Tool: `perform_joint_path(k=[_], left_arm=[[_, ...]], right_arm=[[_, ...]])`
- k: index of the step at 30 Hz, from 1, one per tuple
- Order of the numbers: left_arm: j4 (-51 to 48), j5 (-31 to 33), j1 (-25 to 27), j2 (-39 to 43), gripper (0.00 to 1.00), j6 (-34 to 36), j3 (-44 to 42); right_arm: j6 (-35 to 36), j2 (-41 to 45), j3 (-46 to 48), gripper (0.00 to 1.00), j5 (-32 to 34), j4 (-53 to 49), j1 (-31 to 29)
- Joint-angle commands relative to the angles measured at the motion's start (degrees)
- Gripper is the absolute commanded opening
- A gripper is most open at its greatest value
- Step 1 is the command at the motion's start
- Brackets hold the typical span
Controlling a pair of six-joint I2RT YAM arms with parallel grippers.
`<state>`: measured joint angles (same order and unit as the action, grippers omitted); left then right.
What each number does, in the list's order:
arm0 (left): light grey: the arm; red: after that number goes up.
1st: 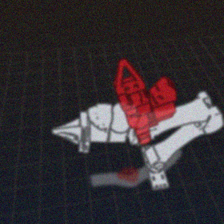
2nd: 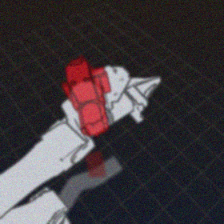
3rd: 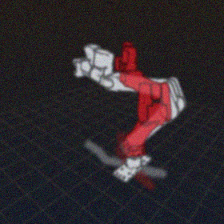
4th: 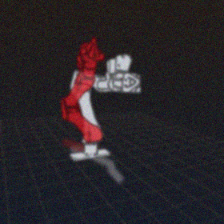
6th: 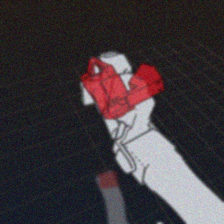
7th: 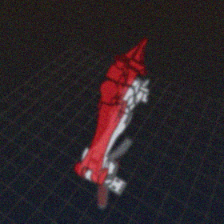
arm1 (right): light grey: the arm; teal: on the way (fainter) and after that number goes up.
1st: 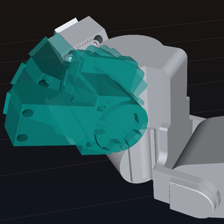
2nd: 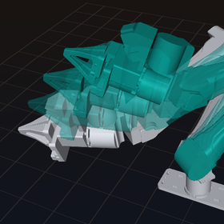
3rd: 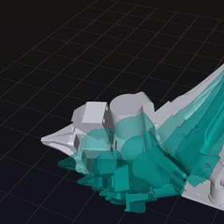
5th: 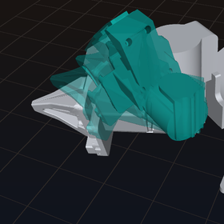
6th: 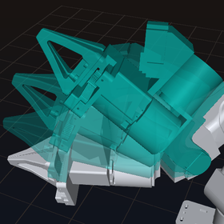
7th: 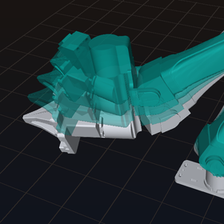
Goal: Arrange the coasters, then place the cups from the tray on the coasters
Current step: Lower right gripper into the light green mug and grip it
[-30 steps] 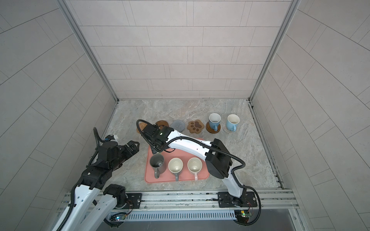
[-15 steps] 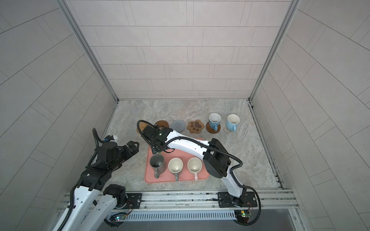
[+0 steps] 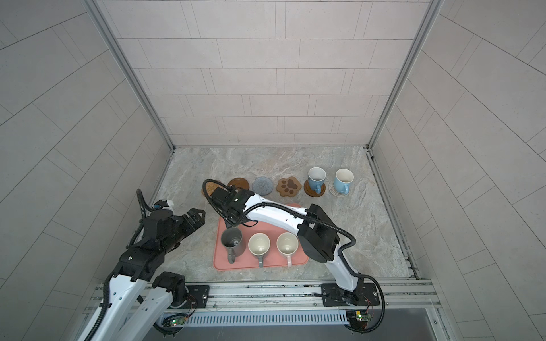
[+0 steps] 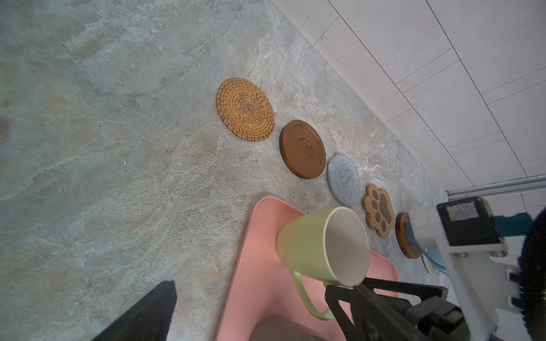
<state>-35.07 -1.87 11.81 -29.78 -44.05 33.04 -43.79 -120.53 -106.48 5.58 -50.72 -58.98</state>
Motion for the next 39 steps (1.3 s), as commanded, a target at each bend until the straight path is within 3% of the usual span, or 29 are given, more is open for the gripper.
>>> perform_joint_path(k=[1,11,22,33,39], left_arm=[[-0.97,1.12,0.27,0.21,1.00,-0.09,-0.78],[-0.79,1.02,0.23,0.07,1.00,-0.16,-0.96],[-0.06,0.43,0.27,-1.45,1.00,0.13,-0.46],[-0.59,0.91,0.23,-0.65,1.00,-0.07,-0.87],[-0.79,1.65,0.27,-0.61,1.00,0.09,-0.87]], right_arm=[[-0.73,-1.20,0.51,0.69,2.80,-2.73,-0.26],[0.61,-0.69,1.35,0.64,3.50,-3.58,0.01],[2.28,-1.29,1.86,0.38,1.97,-2.19,0.09],[3.31,-1.90,1.75,0.22,2.21,-2.03,0.27],[3.60,-2.08,1.69,0.18,2.29,-2.02,0.32]])
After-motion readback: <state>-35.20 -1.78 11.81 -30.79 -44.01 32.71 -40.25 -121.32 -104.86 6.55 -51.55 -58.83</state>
